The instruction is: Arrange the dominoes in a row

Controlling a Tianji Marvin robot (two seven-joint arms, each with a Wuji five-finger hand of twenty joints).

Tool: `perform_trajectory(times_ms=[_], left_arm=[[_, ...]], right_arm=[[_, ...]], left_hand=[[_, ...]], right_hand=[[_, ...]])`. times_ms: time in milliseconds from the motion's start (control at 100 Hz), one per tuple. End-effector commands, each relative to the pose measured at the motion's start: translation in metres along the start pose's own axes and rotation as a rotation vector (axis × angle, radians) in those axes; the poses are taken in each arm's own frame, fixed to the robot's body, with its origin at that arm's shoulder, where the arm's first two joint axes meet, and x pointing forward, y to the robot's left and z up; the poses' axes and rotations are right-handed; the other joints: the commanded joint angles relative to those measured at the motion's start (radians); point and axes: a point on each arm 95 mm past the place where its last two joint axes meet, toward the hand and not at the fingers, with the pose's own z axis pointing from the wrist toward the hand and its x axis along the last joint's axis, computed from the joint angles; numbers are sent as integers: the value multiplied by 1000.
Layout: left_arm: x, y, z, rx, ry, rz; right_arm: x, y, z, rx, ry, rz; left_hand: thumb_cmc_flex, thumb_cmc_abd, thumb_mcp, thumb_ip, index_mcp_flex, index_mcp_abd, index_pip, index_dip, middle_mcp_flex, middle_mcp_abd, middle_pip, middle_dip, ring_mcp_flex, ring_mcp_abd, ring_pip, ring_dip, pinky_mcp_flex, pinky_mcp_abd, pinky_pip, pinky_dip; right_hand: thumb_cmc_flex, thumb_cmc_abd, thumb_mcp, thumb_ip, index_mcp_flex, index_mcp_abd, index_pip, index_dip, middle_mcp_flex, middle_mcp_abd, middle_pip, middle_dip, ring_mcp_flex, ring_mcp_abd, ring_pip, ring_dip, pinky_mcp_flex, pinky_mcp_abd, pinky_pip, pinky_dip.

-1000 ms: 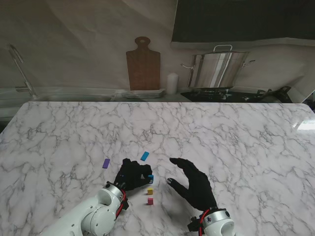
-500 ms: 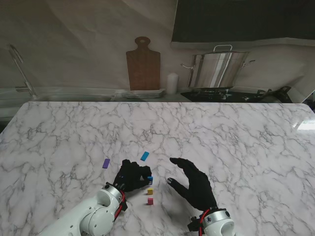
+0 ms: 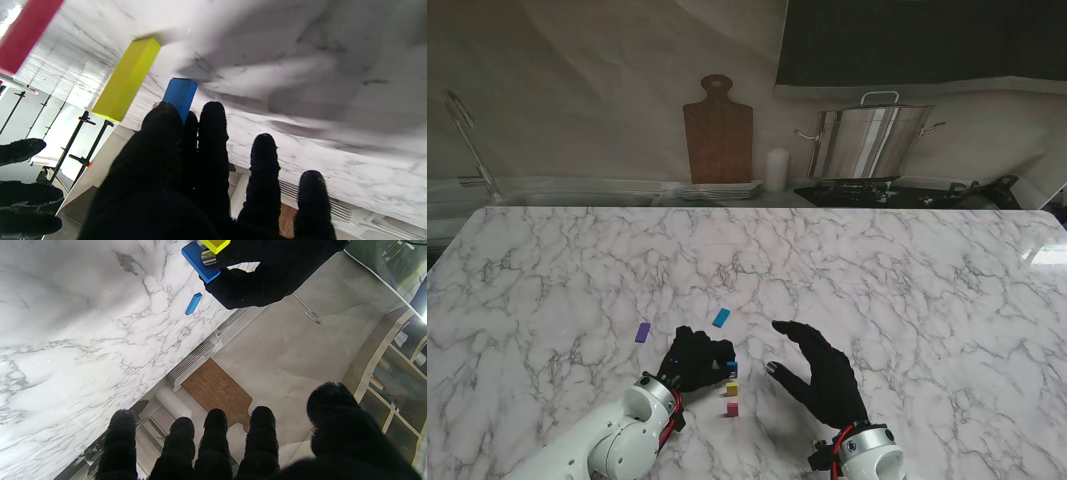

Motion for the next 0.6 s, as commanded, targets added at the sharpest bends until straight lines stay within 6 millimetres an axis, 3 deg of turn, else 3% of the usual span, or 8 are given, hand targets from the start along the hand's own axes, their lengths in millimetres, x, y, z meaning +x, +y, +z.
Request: perform_trajectory(times_ms=[0, 590], left_arm=[[2, 3, -1, -20, 2, 1], [3, 2, -1, -24, 0, 6]], right_arm=[[-1, -1, -1, 3, -7, 2], [-1, -1, -2, 6, -8, 1]], left_hand=[[42, 16, 27, 49, -14, -36, 53, -5, -18, -7, -7, 7, -18, -5, -1, 5, -23, 0, -13, 16], [24, 4, 59, 45, -24, -44, 67, 40, -20, -9, -3, 23, -28, 0, -4, 4, -22, -2, -26, 12]], right_hand=[[33, 27, -11, 27, -30, -19, 11, 16, -37, -10, 11, 5, -12, -26, -19, -14, -2, -32, 7, 12], [32, 28, -12, 26, -31, -20, 9, 15, -39, -10, 10, 5, -13, -26, -20, -14, -4, -32, 6, 12]])
